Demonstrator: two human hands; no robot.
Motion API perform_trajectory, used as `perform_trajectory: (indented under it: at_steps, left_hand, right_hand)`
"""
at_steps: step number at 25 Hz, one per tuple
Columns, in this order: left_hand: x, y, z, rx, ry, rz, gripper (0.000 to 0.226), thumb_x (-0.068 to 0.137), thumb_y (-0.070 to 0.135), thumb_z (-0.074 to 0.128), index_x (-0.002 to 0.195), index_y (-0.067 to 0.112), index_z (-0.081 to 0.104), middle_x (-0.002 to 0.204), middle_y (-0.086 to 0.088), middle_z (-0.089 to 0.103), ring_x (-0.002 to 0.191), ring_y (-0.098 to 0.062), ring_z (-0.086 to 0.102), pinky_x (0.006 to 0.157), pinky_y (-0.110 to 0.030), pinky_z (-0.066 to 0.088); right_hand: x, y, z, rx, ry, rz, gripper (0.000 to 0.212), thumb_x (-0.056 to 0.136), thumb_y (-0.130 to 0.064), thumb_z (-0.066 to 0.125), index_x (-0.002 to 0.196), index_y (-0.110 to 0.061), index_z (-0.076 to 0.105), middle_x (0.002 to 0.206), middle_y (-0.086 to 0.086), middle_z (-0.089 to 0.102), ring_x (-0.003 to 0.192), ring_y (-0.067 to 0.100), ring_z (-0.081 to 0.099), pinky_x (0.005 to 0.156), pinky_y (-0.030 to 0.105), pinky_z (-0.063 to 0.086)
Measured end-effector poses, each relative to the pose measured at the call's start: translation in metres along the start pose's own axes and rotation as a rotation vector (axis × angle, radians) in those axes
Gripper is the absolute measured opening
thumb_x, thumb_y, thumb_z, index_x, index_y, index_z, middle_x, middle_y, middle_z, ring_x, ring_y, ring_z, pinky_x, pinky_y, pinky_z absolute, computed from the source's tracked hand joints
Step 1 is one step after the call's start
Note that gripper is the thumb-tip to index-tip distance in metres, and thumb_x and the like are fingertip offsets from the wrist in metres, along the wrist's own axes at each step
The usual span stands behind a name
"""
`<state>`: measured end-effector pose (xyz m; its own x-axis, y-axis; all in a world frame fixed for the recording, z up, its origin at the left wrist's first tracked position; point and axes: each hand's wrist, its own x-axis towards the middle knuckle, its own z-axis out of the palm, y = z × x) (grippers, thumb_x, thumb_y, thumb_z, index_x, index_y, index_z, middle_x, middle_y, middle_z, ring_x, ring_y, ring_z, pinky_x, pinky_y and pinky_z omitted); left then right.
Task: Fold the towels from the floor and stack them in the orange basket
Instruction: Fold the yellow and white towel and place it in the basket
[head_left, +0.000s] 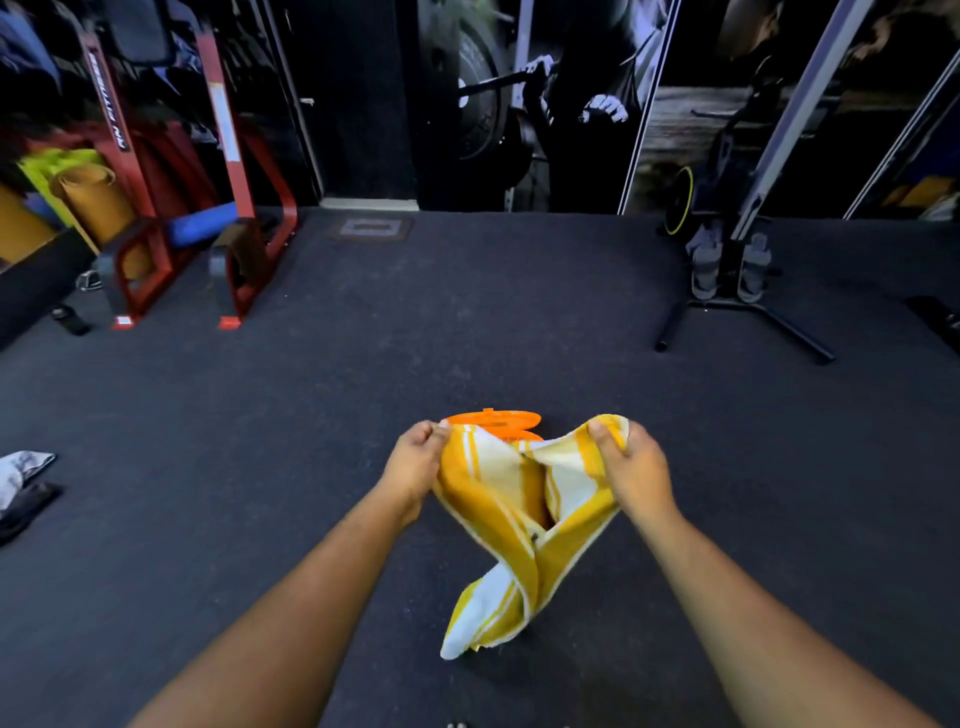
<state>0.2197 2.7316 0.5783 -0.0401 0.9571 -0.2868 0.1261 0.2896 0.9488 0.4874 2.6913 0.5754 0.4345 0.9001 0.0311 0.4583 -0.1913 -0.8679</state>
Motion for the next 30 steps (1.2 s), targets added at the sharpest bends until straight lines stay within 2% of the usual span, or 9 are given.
perform_trajectory:
  at_steps: [4, 8, 11, 14, 16, 18, 19, 25, 30]
  left_hand:
    - [0.024, 0.001, -0.033, 0.699, 0.179, 0.192, 0.027, 0.103, 0.037, 0.055, 0.098, 0.012, 0.063, 0.086, -0.007, 0.066, 0.082, -0.027, 0.06, 0.07, -0.036, 0.043]
    - [0.036, 0.019, -0.05, 0.504, 0.367, 0.166, 0.027, 0.103, 0.035, 0.055, 0.1, 0.01, 0.065, 0.096, -0.013, 0.069, 0.098, -0.035, 0.065, 0.076, -0.035, 0.042]
    - [0.024, 0.042, -0.002, 0.32, 0.047, 0.273, 0.02, 0.098, 0.035, 0.063, 0.085, 0.021, 0.067, 0.082, -0.002, 0.067, 0.079, -0.022, 0.064, 0.073, -0.033, 0.045]
    - [-0.008, 0.062, 0.044, 0.185, -0.426, 0.33, 0.009, 0.092, 0.031, 0.072, 0.089, 0.024, 0.072, 0.081, -0.002, 0.072, 0.075, -0.014, 0.065, 0.072, -0.033, 0.053]
    - [-0.021, 0.07, 0.053, 0.163, -0.56, 0.359, 0.01, 0.092, 0.014, 0.074, 0.102, 0.011, 0.073, 0.091, 0.0, 0.075, 0.083, -0.008, 0.069, 0.075, -0.024, 0.054]
    - [-0.018, 0.065, 0.046, 0.166, -0.485, 0.384, 0.021, 0.089, 0.009, 0.077, 0.109, 0.01, 0.072, 0.099, 0.004, 0.075, 0.09, -0.002, 0.069, 0.08, -0.022, 0.053]
    - [-0.016, 0.061, 0.041, 0.203, -0.394, 0.406, 0.018, 0.089, 0.013, 0.078, 0.106, 0.015, 0.073, 0.096, 0.006, 0.074, 0.086, 0.001, 0.068, 0.078, -0.023, 0.053]
    - [-0.037, 0.048, 0.049, -0.119, -0.106, 0.253, 0.012, 0.095, 0.009, 0.07, 0.085, 0.003, 0.073, 0.067, 0.0, 0.071, 0.058, -0.006, 0.062, 0.054, -0.024, 0.05]
    - [-0.043, 0.04, 0.06, -0.117, -0.082, 0.231, 0.018, 0.098, 0.018, 0.068, 0.092, 0.003, 0.076, 0.088, -0.02, 0.076, 0.078, -0.027, 0.071, 0.081, -0.053, 0.059]
  right_hand:
    - [0.038, 0.01, -0.051, -0.378, 0.157, -0.059, 0.037, 0.1, -0.048, 0.053, 0.084, -0.015, 0.047, 0.087, 0.025, 0.066, 0.085, 0.046, 0.062, 0.066, 0.044, 0.045]
    - [0.053, 0.013, -0.085, -0.44, 0.218, 0.032, 0.036, 0.102, -0.044, 0.051, 0.106, -0.009, 0.052, 0.099, 0.029, 0.067, 0.092, 0.049, 0.063, 0.067, 0.042, 0.039]
    - [0.037, -0.017, -0.05, -0.205, -0.017, -0.076, 0.036, 0.094, -0.044, 0.067, 0.12, -0.02, 0.057, 0.095, 0.006, 0.071, 0.094, 0.033, 0.066, 0.072, 0.034, 0.044]
    - [0.009, -0.048, -0.009, -0.126, -0.46, -0.267, 0.066, 0.083, -0.041, 0.08, 0.141, -0.039, 0.049, 0.091, -0.011, 0.071, 0.088, 0.012, 0.066, 0.078, 0.03, 0.051]
    - [0.006, -0.058, 0.0, -0.236, -0.576, -0.373, 0.044, 0.083, -0.032, 0.074, 0.125, -0.038, 0.063, 0.099, -0.008, 0.074, 0.092, 0.012, 0.069, 0.079, 0.032, 0.054]
    - [0.013, -0.062, -0.005, -0.282, -0.533, -0.405, 0.005, 0.087, -0.031, 0.067, 0.086, -0.035, 0.065, 0.08, -0.009, 0.069, 0.076, 0.012, 0.066, 0.069, 0.038, 0.053]
    - [0.018, -0.061, -0.008, -0.269, -0.496, -0.403, 0.014, 0.089, -0.036, 0.066, 0.077, -0.033, 0.061, 0.073, -0.008, 0.065, 0.069, 0.011, 0.063, 0.066, 0.04, 0.052]
    - [0.008, -0.036, -0.007, -0.026, -0.235, -0.178, 0.015, 0.095, -0.028, 0.068, 0.106, -0.02, 0.061, 0.095, -0.005, 0.068, 0.094, 0.016, 0.065, 0.08, 0.032, 0.048]
    - [0.001, -0.029, -0.01, 0.244, -0.1, -0.014, 0.029, 0.084, -0.036, 0.079, 0.076, -0.015, 0.061, 0.078, 0.016, 0.069, 0.073, 0.022, 0.065, 0.071, 0.052, 0.054]
